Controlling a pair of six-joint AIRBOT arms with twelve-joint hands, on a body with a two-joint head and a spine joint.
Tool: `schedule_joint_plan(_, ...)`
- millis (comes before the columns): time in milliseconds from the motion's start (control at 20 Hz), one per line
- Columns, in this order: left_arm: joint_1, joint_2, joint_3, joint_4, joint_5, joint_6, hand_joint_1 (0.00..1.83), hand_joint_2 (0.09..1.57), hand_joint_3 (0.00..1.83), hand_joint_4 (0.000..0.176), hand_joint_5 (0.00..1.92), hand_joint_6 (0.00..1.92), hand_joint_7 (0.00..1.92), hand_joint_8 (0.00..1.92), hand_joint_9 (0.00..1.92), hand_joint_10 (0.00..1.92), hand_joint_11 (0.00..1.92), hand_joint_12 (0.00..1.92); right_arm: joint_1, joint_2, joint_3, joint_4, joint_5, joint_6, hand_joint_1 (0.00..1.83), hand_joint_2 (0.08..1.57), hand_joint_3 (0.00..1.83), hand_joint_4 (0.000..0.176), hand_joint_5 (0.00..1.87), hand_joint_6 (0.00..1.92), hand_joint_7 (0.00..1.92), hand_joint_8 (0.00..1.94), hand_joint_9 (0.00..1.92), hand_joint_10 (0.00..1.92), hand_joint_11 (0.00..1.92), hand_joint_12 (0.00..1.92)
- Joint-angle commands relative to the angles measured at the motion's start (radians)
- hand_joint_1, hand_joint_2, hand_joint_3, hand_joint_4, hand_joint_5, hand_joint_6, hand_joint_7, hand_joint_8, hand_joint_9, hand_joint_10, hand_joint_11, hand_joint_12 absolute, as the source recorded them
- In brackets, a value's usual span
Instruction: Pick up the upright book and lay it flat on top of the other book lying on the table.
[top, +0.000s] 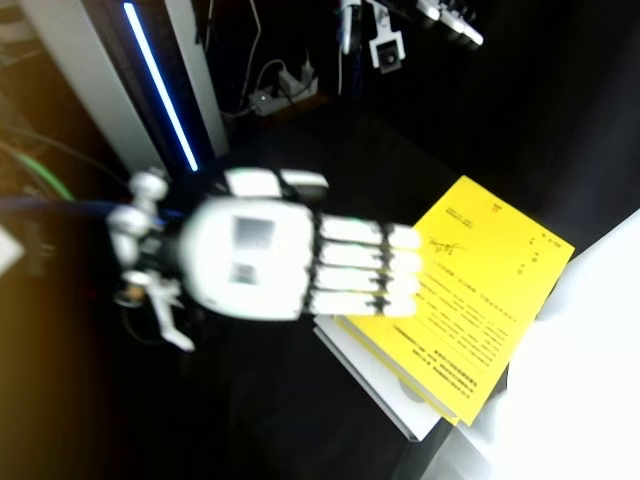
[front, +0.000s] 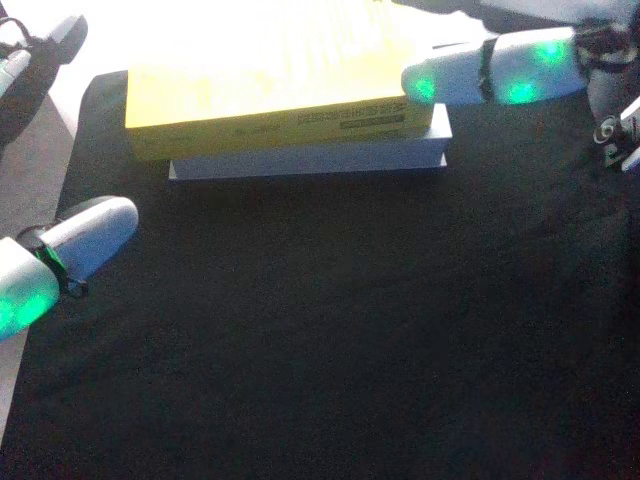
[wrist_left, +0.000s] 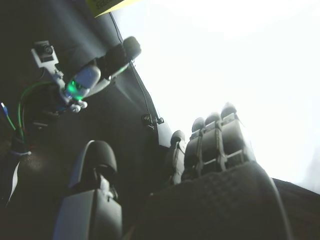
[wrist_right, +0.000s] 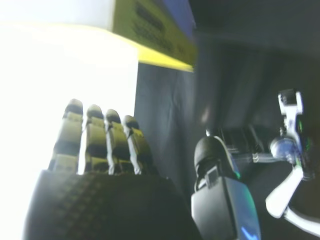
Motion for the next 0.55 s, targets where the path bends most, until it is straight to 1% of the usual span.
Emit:
schedule_joint_plan(0,-0.005,0.005,0.002,0.024,-0.122,-0.003,0.41,1.28,0.03,0.103,0.00,0.00,0.00,0.00,0.00,0.00,0.00,0.00,0.012,0.023,-0.013,0.079,0.163,0.007,0.00,1.24,0.00,0.052,0.00,0.00,0.00,0.00,0.00,0.00,0.00,0.00)
schedule_joint_plan(50,-0.005,0.006,0.002,0.021,-0.120,-0.003,0.43,1.30,0.04,0.088,0.00,0.00,0.00,0.00,0.00,0.00,0.00,0.00,0.012,0.065,-0.045,0.106,0.209,0.007,0.00,1.23,0.00,0.033,0.00,0.00,0.00,0.00,0.00,0.00,0.00,0.00)
schedule_joint_plan(100,-0.005,0.008,0.003,0.019,-0.120,-0.003,0.40,1.30,0.03,0.097,0.00,0.00,0.00,0.00,0.00,0.00,0.00,0.00,0.012,0.095,-0.070,0.127,0.244,0.007,0.00,1.25,0.00,0.000,0.00,0.00,0.00,0.00,0.00,0.00,0.00,0.00)
schedule_joint_plan(150,-0.005,0.010,0.005,0.017,-0.117,-0.003,0.39,1.28,0.02,0.117,0.00,0.00,0.00,0.00,0.00,0.00,0.00,0.00,0.012,0.130,-0.093,0.143,0.276,0.007,0.25,1.23,0.00,0.087,0.00,0.00,0.00,0.00,0.00,0.00,0.00,0.00)
schedule_joint_plan(200,-0.005,0.011,0.007,0.017,-0.114,-0.003,0.39,1.27,0.02,0.121,0.00,0.00,0.00,0.00,0.00,0.00,0.00,0.00,0.012,0.153,-0.108,0.158,0.300,0.007,0.37,1.24,0.00,0.063,0.00,0.00,0.00,0.00,0.00,0.00,0.00,0.00)
schedule_joint_plan(250,-0.005,0.012,0.010,0.017,-0.110,-0.003,0.40,1.27,0.02,0.104,0.00,0.00,0.00,0.00,0.00,0.00,0.00,0.00,0.012,0.174,-0.119,0.167,0.316,0.007,0.40,1.26,0.00,0.055,0.00,0.00,0.00,0.00,0.00,0.00,0.00,0.00)
schedule_joint_plan(300,-0.005,0.017,0.014,0.017,-0.109,-0.003,0.39,1.28,0.02,0.101,0.00,0.00,0.00,0.00,0.00,0.00,0.00,0.00,0.012,0.201,-0.135,0.192,0.349,0.007,0.36,1.27,0.00,0.052,0.00,0.00,0.00,0.00,0.00,0.00,0.00,0.00)
schedule_joint_plan(350,-0.005,0.022,0.015,0.017,-0.109,-0.003,0.39,1.28,0.02,0.110,0.00,0.00,0.00,0.00,0.00,0.00,0.00,0.00,0.012,0.212,-0.143,0.208,0.368,0.007,0.35,1.30,0.02,0.042,0.00,0.00,0.00,0.00,0.00,0.00,0.00,0.00)
schedule_joint_plan(400,-0.006,0.030,0.018,0.020,-0.112,-0.003,0.40,1.25,0.00,0.136,0.00,0.00,0.00,0.00,0.00,0.00,0.00,0.00,0.012,0.224,-0.150,0.218,0.384,0.007,0.30,1.30,0.02,0.032,0.00,0.00,0.00,0.00,0.00,0.00,0.00,0.00)
schedule_joint_plan(450,-0.006,0.037,0.025,0.024,-0.114,-0.003,0.41,1.25,0.00,0.154,0.00,0.00,0.00,0.00,0.00,0.00,0.02,0.01,0.012,0.241,-0.158,0.229,0.398,0.006,0.19,1.30,0.01,0.020,0.00,0.00,0.00,0.00,0.00,0.00,0.00,0.00)
schedule_joint_plan(500,-0.007,0.040,0.042,0.029,-0.118,-0.003,0.41,1.27,0.01,0.172,0.00,0.00,0.00,0.00,0.00,0.00,0.01,0.01,0.012,0.255,-0.168,0.242,0.417,0.005,0.21,1.32,0.02,0.020,0.00,0.00,0.00,0.00,0.00,0.00,0.00,0.00)
